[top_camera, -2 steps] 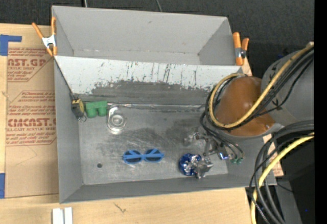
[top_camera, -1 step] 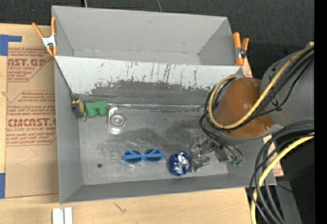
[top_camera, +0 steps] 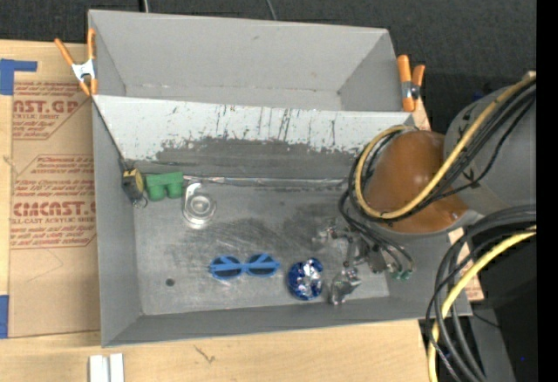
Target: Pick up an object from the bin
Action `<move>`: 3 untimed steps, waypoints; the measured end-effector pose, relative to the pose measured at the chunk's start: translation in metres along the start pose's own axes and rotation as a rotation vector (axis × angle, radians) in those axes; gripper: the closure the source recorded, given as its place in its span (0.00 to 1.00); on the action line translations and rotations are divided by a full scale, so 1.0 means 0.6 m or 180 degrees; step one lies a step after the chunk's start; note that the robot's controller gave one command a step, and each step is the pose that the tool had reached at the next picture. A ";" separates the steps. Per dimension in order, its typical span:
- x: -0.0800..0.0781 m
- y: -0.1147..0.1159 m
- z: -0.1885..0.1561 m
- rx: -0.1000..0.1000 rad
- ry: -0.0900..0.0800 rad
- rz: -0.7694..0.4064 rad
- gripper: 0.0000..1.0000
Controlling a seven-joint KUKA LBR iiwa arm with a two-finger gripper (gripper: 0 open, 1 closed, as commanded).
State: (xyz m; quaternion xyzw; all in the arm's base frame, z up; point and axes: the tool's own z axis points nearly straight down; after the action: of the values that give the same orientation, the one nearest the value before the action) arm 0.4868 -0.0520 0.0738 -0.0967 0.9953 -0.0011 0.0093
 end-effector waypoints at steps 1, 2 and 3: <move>-0.021 0.089 0.001 -0.0004 0.0008 -0.0114 0.00; -0.020 0.087 0.000 -0.0006 0.0007 -0.0105 1.00; -0.076 0.118 -0.194 -0.0011 0.0026 -0.0118 1.00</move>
Offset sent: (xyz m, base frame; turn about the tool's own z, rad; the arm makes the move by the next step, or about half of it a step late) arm -0.0027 0.0531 -0.0038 -0.0335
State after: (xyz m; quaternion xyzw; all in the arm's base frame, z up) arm 0.5159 0.0264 0.1905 -0.1151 0.9933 0.0000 0.0051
